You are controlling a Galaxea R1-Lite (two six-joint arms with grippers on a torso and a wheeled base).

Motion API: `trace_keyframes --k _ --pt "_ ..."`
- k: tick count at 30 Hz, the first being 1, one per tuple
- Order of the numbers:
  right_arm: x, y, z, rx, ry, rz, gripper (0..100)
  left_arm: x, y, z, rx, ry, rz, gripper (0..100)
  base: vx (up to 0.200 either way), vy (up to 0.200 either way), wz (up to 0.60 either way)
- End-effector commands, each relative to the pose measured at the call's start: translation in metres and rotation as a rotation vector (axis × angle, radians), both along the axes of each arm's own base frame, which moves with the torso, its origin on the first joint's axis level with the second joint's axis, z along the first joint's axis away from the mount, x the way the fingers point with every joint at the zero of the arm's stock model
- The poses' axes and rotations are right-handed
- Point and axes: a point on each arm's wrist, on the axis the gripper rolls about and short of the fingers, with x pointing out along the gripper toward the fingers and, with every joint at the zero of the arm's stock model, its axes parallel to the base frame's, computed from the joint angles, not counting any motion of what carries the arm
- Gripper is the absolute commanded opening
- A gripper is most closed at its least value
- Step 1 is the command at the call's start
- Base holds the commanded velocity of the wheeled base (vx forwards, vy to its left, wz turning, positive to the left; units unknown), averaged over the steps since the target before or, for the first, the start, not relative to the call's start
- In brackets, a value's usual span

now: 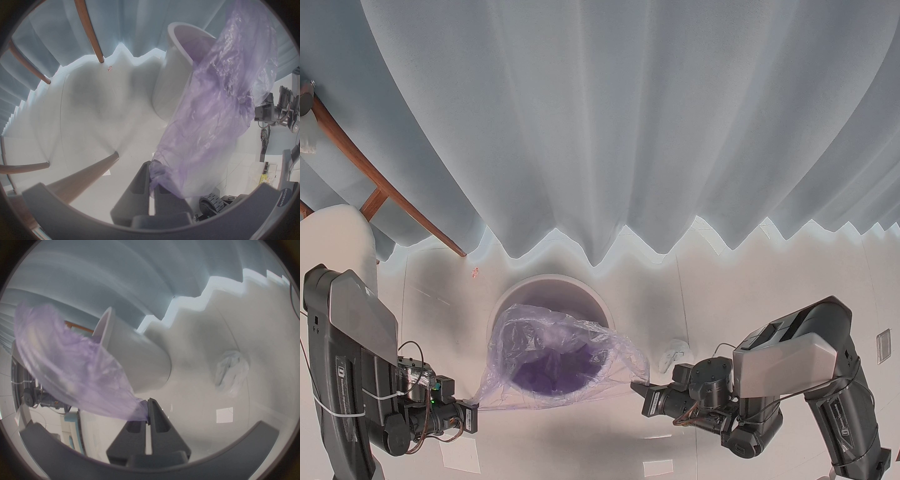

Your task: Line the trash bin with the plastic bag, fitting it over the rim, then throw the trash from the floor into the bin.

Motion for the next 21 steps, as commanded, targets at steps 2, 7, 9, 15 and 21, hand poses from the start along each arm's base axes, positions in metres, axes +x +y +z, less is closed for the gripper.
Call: trace_keyframes --k 2,7,9,15,21 --pt "0.012 -0.001 0.003 0.020 -0.045 -0.047 0 0.002 -0.002 0.003 0.003 -0.019 0.004 0 0.000 0.000 0.00" --pt "0.019 -0.002 0.001 0.015 -0.064 -0.089 0 0.001 -0.002 0.006 0.032 -0.030 0.026 0 0.000 0.000 0.00" --pt "0.019 -0.003 0.002 0.012 -0.067 -0.094 0 0.001 -0.002 0.006 0.050 -0.031 0.043 0 0.000 0.000 0.00" --pt "0.017 -0.005 0.000 0.001 -0.056 -0.098 0 0.003 -0.004 0.005 0.073 -0.041 0.058 0 0.000 0.000 0.00" --pt "0.007 -0.011 0.005 -0.016 -0.033 -0.113 100 0.000 -0.006 0.006 0.069 -0.033 0.051 100 0.000 0.000 0.00"
